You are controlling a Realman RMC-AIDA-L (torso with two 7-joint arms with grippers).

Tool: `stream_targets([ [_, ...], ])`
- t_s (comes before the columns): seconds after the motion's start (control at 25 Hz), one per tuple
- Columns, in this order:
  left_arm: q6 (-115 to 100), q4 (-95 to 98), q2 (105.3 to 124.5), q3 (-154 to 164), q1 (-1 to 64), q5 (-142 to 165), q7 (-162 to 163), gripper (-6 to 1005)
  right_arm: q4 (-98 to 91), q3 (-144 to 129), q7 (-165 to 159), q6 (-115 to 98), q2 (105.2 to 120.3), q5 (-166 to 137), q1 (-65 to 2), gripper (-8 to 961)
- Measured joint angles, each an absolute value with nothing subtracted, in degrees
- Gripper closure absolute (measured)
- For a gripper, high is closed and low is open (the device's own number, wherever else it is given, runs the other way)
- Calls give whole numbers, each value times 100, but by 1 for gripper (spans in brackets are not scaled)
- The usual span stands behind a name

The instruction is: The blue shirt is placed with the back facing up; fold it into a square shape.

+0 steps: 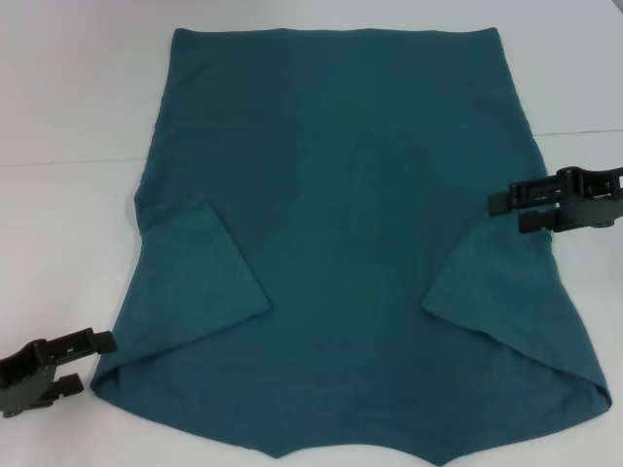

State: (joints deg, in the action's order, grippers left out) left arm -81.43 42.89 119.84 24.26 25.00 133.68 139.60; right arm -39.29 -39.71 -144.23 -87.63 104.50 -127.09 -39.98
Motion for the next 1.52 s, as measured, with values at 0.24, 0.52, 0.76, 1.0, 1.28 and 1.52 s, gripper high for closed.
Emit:
stream_targets([
  [0.24, -8063, 4288, 11992, 2419, 2516, 13364, 14099, 50, -3929, -3966, -14422, -8753, 10450, -12709, -3981, 158],
  [0.52, -8043, 4265, 11991, 2559, 2541, 13368, 14150, 54, -3929, -3938, -14422, -8759, 10450, -12708, -3970, 158],
  [0.76, -8007, 4131, 11995, 2599, 2590, 13368, 14155, 59, -3929, -3937, -14423, -8758, 10450, -12709, -3962, 158],
  [1.0, -8001, 3995, 12007, 2715, 2696, 13343, 14138, 63, -3929, -3929, -14423, -8759, 10447, -12708, -3942, 159],
  [1.28, -8037, 3872, 12046, 2746, 2907, 13360, 14106, 67, -3929, -3924, -14388, -8782, 10441, -12691, -3922, 159],
  [1.52, -8063, 3841, 12046, 2809, 2961, 13363, 14124, 71, -3929, -3920, -14382, -8796, 10441, -12678, -3916, 159],
])
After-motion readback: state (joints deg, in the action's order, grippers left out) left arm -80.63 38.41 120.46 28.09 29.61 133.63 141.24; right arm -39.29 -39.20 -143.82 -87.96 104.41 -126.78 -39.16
